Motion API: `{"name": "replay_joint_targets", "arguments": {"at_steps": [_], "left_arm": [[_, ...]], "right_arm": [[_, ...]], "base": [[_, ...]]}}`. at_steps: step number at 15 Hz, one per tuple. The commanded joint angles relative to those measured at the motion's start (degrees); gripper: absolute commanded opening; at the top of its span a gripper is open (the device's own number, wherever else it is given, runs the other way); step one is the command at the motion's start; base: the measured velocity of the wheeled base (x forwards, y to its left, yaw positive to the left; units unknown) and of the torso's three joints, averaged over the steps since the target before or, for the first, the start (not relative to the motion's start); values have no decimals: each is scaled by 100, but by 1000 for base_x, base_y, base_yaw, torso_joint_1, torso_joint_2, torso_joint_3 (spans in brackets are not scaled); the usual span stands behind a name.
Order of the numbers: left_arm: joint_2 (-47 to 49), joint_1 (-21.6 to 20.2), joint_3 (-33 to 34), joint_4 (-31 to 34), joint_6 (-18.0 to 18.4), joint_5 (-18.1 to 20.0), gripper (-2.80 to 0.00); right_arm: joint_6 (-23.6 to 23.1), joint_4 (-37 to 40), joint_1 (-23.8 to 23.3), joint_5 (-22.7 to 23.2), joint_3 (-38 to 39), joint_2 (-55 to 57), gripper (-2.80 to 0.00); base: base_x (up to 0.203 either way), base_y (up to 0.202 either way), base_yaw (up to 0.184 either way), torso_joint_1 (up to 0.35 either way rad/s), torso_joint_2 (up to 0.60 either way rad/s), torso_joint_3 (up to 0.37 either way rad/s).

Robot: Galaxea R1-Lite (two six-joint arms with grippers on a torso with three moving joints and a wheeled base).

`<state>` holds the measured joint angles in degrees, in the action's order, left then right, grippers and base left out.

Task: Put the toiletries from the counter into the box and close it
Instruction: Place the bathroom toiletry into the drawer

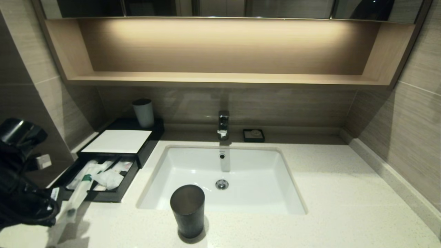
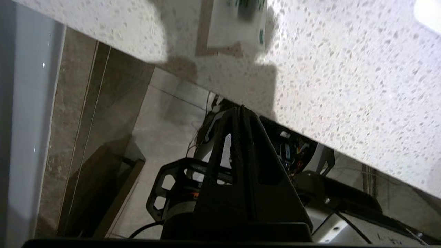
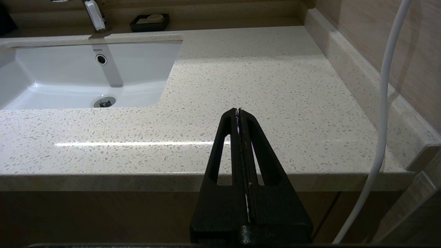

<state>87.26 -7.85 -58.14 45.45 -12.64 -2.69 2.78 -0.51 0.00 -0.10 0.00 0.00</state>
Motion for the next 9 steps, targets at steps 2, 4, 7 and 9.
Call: {"name": "replay_joint_targets", "arguments": {"at_steps": [2,4,7,9], "left_arm": [[-54,38,380,-45,-1,29,-280],[117,31,376,-45,2,152,-280],[447,29,378,-97,-1,207,-280],[613,29,424,-251,-1,208,-280]], "right_arm": [[3,-2,0,1,0,9,-280],[3,-2,0,1,0,9,-280],[3,-2,0,1,0,9,-280],[3,-2,0,1,0,9,-280]], "base": [[0,0,0,0,0,0],[0,0,0,0,0,0],[0,0,0,0,0,0],[0,0,0,0,0,0]]}}
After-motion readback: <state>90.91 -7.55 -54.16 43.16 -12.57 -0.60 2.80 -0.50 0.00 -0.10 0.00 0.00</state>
